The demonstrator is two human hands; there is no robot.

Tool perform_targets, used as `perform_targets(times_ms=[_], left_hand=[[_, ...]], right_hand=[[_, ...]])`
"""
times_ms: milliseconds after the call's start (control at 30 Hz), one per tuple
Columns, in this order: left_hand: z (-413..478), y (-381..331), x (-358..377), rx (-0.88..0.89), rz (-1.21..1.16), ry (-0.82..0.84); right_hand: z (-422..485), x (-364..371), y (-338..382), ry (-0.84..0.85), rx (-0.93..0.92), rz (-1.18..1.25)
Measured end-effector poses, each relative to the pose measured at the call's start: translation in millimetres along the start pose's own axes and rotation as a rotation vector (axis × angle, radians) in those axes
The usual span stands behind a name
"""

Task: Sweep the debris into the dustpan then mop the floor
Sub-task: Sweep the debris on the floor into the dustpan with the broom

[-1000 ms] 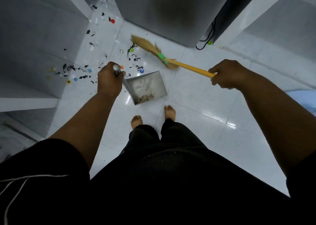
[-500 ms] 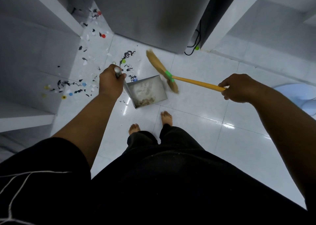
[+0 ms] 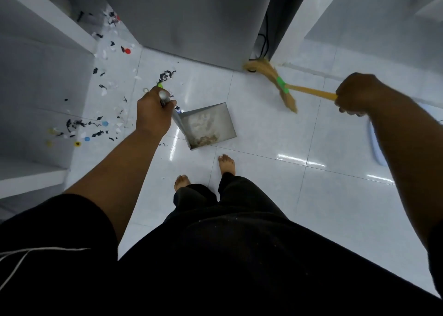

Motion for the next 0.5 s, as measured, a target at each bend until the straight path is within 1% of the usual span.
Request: perform_targets(times_ms=[133, 167, 200, 267, 300, 333, 367, 400, 433, 500], left_hand=[[2.4, -0.9, 8.6, 0.031, 0.012, -0.023], [3.0, -0.6, 9.9, 0.026, 0.032, -0.030], [3.5, 0.0, 11.2, 0.028, 0.047, -0.037], [4.1, 1.6, 12.8, 0.034, 0.048, -0.044], [4.1, 2.3, 13.3, 0.030, 0.040, -0.043], [4.1, 3.2, 13.6, 0.023, 0.034, -0.044], [4.5, 4.0, 13.9, 0.019, 0.033, -0.048], [4.7, 4.9, 14.2, 0.015, 0.035, -0.050], [4.6, 5.6, 14.7, 0.011, 0.035, -0.052], [3.9, 6.9, 15.2, 0.005, 0.028, -0.056]], right_hand=[[41.9, -26.9, 14.2, 0.022, -0.011, -0.101], [45.7, -16.7, 29.4, 0.006, -0.061, -0.150], [45.1, 8.8, 55.8, -0.004, -0.162, -0.219], [45.7, 66.1, 101.4, -0.164, -0.273, -0.336], [47.9, 106.2, 131.0, -0.170, -0.360, -0.289], [41.7, 145.1, 163.7, -0.146, -0.402, -0.233], [32.8, 171.3, 186.2, -0.178, -0.445, -0.179], [23.9, 184.0, 198.7, -0.167, -0.487, -0.083], [20.3, 183.7, 200.4, -0.177, -0.454, -0.009], [31.5, 161.1, 202.5, -0.157, -0.304, 0.028]])
Point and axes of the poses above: each hand's wrist, its own z-axis towards the middle knuckle, its own x-axis out of the palm, y = z × x, the point moved 3 cm from there along z, towards the middle knuckle, and after that the axes turned 8 degrees about -z, right-handed, at the moved point
